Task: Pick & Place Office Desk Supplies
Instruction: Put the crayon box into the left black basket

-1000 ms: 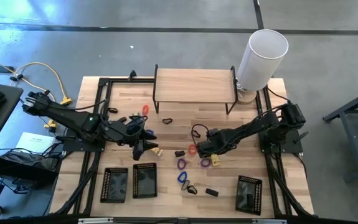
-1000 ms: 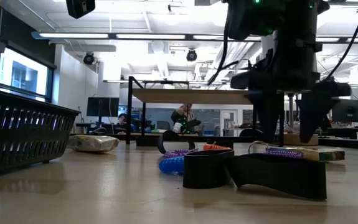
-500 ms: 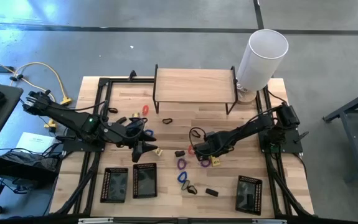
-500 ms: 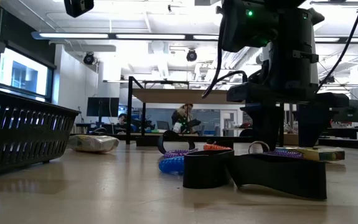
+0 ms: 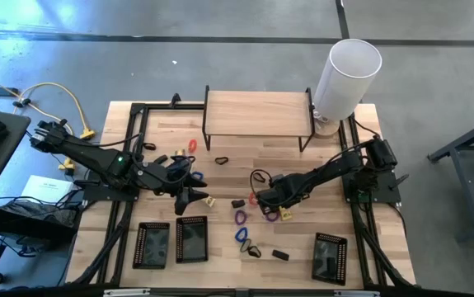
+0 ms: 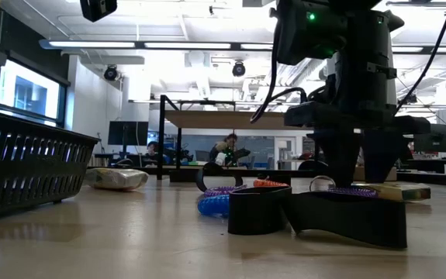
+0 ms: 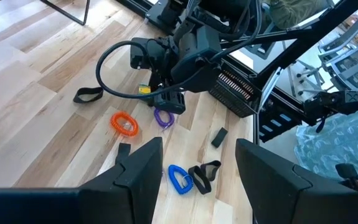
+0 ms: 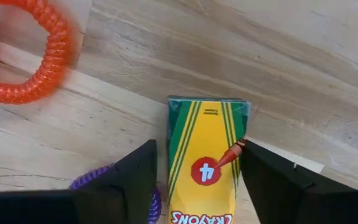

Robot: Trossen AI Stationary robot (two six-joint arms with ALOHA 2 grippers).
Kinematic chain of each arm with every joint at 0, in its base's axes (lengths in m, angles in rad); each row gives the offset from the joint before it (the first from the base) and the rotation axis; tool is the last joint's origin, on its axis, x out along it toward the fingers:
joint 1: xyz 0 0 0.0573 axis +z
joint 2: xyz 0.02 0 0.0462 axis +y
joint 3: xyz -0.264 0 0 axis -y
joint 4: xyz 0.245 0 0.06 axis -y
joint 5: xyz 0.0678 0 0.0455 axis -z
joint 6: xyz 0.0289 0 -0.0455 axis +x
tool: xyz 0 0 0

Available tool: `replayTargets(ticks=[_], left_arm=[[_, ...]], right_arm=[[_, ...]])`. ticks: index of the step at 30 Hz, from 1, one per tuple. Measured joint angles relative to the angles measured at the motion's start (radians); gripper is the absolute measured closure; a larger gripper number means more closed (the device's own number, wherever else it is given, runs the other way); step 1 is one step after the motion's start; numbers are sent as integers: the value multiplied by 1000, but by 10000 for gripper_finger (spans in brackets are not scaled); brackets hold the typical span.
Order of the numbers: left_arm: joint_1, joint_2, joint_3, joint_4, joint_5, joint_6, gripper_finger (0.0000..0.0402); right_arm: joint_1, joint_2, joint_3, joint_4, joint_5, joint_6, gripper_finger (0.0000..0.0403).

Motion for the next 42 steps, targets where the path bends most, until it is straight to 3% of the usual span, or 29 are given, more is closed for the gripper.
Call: replayTargets(ticks=[10,18,25,32,37,42], left_arm=[[0,0,0,1,-5,0,205],[0,0,0,2,-5,0,205],[0,0,0,53,-4,10,205],[34,0,0,76,-4,23,205],[42,17,2,236,-4,208,205],[41,73,2,502,-8,230,205]], right_arm=[[5,-39,-5,-1,-3,-44,260],[27,-69,25,11,-59,-61,250],[39,-181,111,20,-50,-142,258],[22,-287,175,187,-84,-270,253],[9,-338,175,361,-161,-358,255],[-2,-342,173,498,-241,-405,253]])
